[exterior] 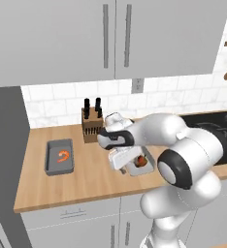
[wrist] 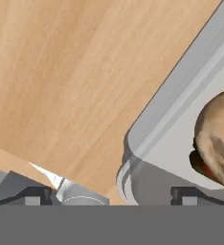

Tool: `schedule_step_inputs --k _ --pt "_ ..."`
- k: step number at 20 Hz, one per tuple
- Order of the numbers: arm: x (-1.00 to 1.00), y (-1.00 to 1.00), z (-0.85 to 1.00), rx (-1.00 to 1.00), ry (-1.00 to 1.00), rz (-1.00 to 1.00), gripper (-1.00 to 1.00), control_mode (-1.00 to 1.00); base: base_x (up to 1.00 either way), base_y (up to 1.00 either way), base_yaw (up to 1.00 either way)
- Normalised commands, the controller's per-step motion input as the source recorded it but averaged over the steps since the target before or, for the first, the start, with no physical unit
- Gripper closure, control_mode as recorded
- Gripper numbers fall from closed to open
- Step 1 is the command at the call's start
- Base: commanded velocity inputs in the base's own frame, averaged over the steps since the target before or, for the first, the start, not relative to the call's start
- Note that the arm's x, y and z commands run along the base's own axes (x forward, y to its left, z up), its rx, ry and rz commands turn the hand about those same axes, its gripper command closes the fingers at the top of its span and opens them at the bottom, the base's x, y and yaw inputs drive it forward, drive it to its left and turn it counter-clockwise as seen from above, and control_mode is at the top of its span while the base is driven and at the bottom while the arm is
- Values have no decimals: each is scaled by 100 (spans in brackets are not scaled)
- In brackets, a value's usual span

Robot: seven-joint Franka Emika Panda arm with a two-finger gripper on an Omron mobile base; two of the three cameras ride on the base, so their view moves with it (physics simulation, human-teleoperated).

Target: Take the meat container that has the shrimp and place it on the second highest rack of the freezer. Then take the vegetable container that has the bell pepper and squash and place it on the highest rack of the freezer.

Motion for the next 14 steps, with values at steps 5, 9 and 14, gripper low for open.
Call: schedule_step_inputs --k 5,9,14 --pt "63 0 -47 0 0 13 -100 -100 0 0 0" --pt "24 0 -75 0 1 13 -100 -100 0 0 0" --pt "-16 0 -45 0 -4 10 -100 -100 0 0 0"
